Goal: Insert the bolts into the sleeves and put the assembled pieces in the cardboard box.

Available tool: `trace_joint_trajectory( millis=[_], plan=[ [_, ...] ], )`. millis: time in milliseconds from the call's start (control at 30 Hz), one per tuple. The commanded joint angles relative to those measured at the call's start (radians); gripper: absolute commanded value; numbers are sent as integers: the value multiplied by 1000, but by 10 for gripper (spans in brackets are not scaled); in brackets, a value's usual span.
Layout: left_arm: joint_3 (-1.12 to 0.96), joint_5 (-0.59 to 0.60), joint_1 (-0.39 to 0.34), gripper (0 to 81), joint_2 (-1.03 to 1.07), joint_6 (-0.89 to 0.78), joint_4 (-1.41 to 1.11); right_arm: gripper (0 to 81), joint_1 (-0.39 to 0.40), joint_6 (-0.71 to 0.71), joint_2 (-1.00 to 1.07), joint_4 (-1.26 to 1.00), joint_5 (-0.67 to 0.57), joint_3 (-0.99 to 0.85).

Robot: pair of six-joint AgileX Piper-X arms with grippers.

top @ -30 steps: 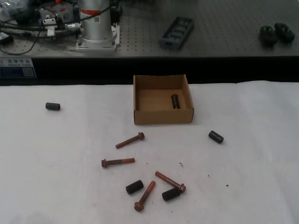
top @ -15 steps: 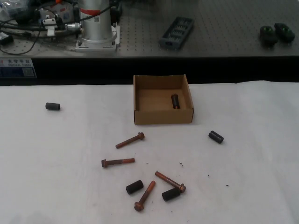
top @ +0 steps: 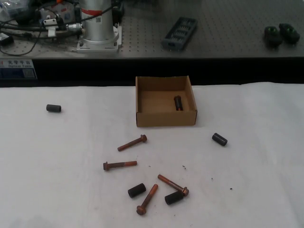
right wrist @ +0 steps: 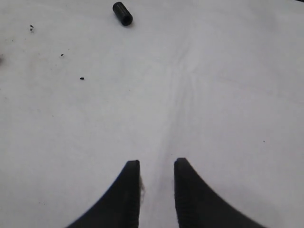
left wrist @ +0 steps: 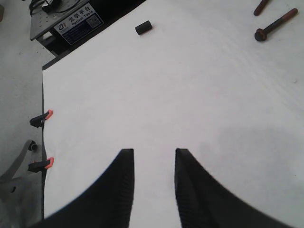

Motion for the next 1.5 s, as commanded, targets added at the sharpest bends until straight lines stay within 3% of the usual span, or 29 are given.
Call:
trace_joint_trajectory(
  millis=[0, 233, 400, 567, 733, 1000, 1167, 1333, 1467],
  plan=[
    [-1, -18, -3, 222, -4, -12, -13, 196, 1, 60, -3, -32, -59, -12],
    [3, 4, -3, 222, -4, 3, -41, 196, 3, 430, -3, -261, -390, -12],
    [5, 248, -3, 222, -4, -28, -122, 196, 3, 520, -3, -455, -361, -12],
    [5, 707, -3, 222, -4, -253, -316, 196, 3, 784, -3, -739, -350, -12],
    [5, 766, -3, 222, 5, -329, -449, 196, 3, 1047, -3, -805, -363, -12],
    [5, 799, -3, 222, 19, -611, -447, 196, 3, 889, 61, -700, -591, -94],
    [5, 877, -3, 222, 90, -727, -447, 196, 3, 685, 229, -547, -597, -257],
    [5, 822, -3, 222, 222, -713, -460, 196, 3, 485, 505, -366, -617, -406],
    [5, 822, -3, 222, 379, -688, -510, 196, 3, 481, 745, -364, -652, -476]
  ],
)
